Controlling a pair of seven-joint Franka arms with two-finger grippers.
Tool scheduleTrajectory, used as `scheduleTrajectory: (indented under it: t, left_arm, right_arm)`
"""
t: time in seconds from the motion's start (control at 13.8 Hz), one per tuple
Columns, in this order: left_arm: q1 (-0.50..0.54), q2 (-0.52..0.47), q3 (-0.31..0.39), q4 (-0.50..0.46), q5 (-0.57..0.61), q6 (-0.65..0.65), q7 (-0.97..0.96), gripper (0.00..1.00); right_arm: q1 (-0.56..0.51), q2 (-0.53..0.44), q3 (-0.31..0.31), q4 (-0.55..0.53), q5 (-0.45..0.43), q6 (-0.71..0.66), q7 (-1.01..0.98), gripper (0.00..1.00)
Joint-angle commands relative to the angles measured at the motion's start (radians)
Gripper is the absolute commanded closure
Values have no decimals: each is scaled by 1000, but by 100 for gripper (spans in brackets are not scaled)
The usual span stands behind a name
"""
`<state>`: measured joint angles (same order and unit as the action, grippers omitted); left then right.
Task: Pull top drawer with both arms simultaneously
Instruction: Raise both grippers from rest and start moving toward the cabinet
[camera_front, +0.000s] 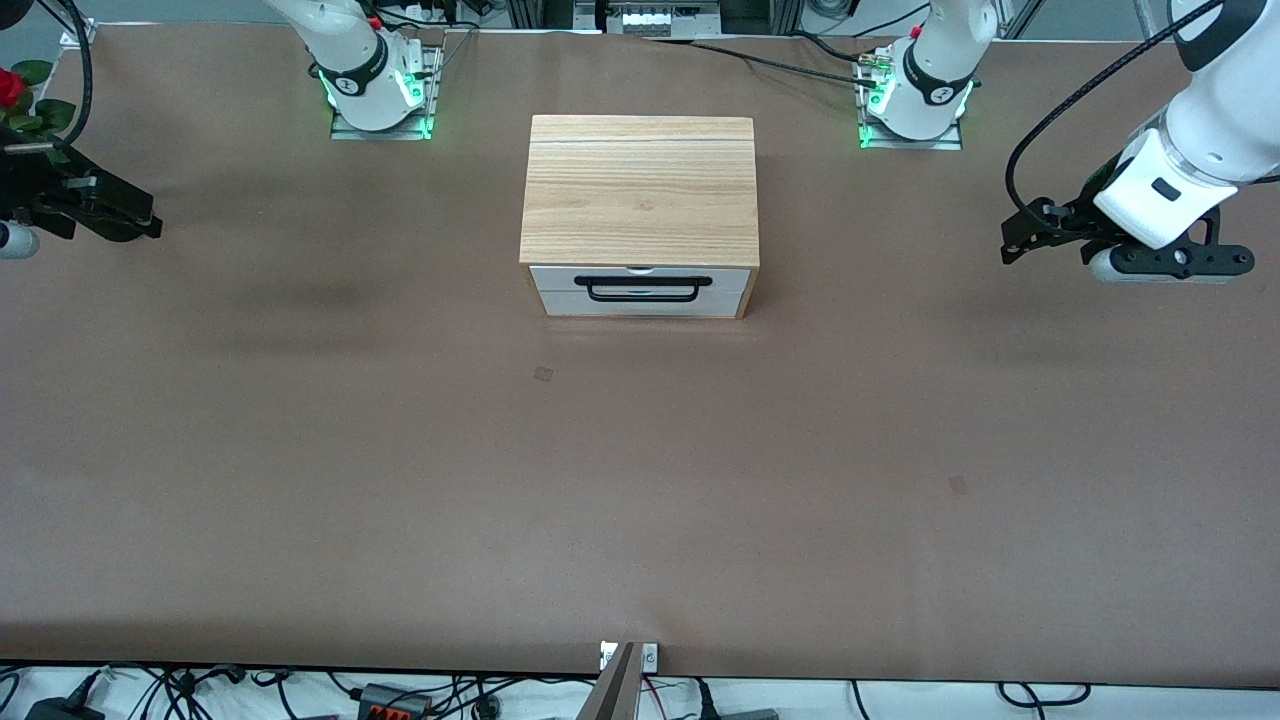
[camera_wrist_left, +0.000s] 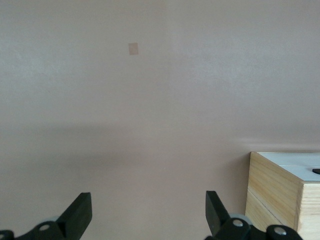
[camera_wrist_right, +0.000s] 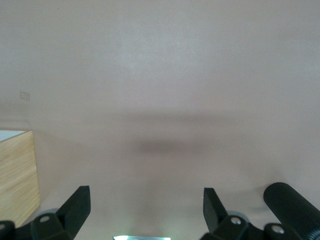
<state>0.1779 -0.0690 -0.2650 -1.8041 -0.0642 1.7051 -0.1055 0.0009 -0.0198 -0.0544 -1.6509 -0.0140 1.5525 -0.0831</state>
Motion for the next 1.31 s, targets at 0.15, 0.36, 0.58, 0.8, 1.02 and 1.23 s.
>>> scheduleTrajectory:
  t: [0.15,0.36,0.58,0.8,1.02,1.23]
  left_arm:
    - [6,8,-5,14,-17,-24,-2,0]
    - [6,8,-5,15,-17,-24,0,0]
    - [5,33,-7,15,-70,-24,0,0]
    - [2,127,-10,66,-132,-38,10,0]
    - [-24,230,-16,75,-265,-18,13,0]
    - [-60,357,-16,92,-474,57,18,0]
  right_arm:
    - [1,-8,2,-4,14,-8,13,0]
    - [2,-6,4,-3,8,-6,-4,0]
    - [8,-3,10,-6,8,-14,2,0]
    - [16,44,16,-3,19,-146,2,0]
    - [36,69,16,-1,115,-141,5,0]
    - [34,158,15,-35,409,-152,-85,0]
